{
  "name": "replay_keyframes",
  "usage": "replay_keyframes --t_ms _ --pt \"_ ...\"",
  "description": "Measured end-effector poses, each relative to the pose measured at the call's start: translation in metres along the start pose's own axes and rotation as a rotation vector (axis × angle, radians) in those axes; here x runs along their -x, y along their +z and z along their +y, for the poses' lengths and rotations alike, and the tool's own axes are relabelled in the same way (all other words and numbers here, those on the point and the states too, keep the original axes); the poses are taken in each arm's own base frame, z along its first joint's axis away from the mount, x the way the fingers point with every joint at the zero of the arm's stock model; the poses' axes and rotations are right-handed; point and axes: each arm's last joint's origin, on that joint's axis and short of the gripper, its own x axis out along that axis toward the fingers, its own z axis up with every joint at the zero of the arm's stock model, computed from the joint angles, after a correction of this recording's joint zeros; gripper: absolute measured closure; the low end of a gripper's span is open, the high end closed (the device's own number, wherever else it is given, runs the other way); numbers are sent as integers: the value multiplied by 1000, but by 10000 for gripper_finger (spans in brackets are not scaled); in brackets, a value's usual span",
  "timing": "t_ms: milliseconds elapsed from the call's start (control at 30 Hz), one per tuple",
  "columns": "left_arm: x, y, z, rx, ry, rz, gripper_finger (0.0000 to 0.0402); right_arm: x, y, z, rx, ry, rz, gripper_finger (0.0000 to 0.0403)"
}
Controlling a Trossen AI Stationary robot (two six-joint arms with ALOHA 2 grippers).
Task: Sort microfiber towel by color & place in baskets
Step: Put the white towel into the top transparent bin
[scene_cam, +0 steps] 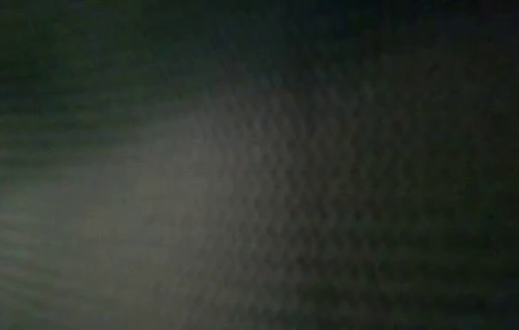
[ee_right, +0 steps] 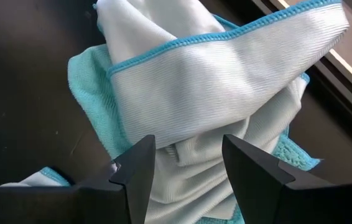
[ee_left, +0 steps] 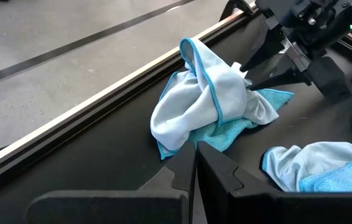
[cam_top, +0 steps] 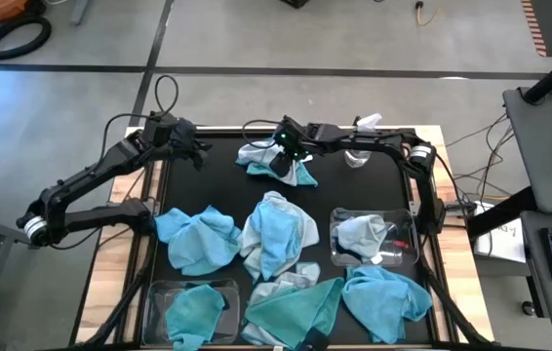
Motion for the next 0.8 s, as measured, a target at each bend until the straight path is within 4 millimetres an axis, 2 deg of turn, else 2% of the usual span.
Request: replay_keyframes --t_ms 133,367,567,667,800 --pt "0 0 0 0 0 0 402 -3 0 -4 -13 -6 5 220" --pt "0 0 0 -10 0 -3 402 -32 -13 -6 -18 2 85 220" --pt "0 0 0 -13 0 -1 402 -41 -10 -5 -19 4 85 223" --pt "0 0 0 -14 0 -1 402 -43 -8 -5 -17 2 88 239" --pt "0 0 0 -14 0 -1 402 -40 -5 -4 -16 1 93 283"
